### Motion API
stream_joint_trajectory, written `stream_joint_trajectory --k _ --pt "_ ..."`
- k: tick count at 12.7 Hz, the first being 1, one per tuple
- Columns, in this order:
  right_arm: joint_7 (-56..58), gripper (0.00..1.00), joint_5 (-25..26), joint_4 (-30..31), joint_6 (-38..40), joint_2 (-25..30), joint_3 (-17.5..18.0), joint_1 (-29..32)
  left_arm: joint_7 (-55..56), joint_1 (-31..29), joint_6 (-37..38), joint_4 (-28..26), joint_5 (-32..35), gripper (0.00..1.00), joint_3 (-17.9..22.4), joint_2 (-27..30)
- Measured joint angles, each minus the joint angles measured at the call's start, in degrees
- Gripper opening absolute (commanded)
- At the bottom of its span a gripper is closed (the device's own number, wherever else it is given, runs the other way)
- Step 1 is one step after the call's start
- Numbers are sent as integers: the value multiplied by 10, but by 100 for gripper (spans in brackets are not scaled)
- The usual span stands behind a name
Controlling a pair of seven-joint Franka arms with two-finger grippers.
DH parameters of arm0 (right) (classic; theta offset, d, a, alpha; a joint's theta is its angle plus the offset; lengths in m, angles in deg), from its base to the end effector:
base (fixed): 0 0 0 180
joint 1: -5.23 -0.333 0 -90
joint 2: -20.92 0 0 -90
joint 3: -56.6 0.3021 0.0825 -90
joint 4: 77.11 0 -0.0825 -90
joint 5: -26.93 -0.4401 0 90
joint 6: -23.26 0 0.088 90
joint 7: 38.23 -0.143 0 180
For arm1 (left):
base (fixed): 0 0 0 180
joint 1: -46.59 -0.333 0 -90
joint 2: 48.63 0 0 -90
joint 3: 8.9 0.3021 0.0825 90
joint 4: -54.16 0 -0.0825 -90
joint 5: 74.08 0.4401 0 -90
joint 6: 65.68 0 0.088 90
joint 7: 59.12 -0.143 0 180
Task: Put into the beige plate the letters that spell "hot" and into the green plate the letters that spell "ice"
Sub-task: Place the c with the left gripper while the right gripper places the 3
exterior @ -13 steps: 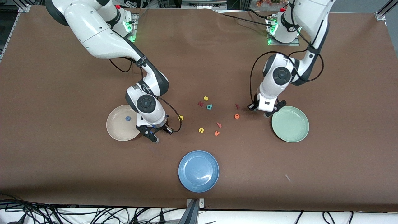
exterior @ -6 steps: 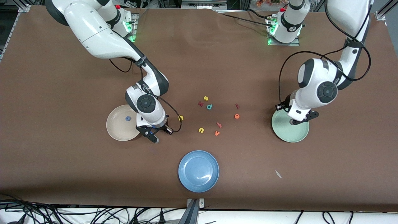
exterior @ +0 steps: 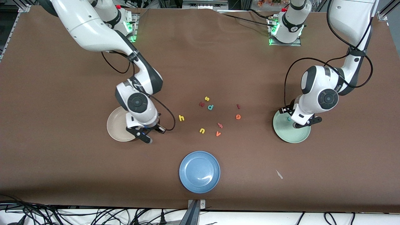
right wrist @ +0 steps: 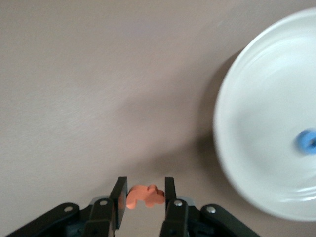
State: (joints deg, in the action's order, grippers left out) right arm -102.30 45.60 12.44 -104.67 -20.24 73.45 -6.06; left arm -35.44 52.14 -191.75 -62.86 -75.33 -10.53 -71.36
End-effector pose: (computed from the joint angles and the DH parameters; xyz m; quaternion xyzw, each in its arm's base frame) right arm 0.6646 0.3152 0.1525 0.9694 -0.2435 0.0194 0.0250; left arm 0.5870 -0.0762 0.1375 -0.9814 -0.1502 0.1184 0.0186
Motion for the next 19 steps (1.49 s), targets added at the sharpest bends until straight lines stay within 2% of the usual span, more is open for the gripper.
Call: stream_joint_trajectory --k 3,4,5,7,10,13,15,17,19 --pt "109 29 0 76 3 60 8 65 44 0 13 23 0 100 -11 4" --pt "137 37 0 100 3 74 9 83 80 1 21 32 0 100 -26 7" --pt "158 48 0 123 3 84 9 96 128 3 26 40 0 100 -47 8" --pt "170 58 0 148 0 91 9 105 224 10 26 49 0 99 -88 8" --pt "170 60 0 151 -1 92 14 105 341 30 -5 49 0 99 -124 0" --pt "162 60 -14 151 -5 92 19 105 418 83 -69 48 0 94 -126 -37" --pt "127 60 -32 147 -13 91 35 103 429 101 -94 48 0 89 -126 -66" --pt "66 61 -32 132 -15 84 48 77 429 102 -106 48 11 81 -126 -85" --pt "-10 61 -32 105 -16 67 49 30 429 102 -114 48 28 66 -125 -100"
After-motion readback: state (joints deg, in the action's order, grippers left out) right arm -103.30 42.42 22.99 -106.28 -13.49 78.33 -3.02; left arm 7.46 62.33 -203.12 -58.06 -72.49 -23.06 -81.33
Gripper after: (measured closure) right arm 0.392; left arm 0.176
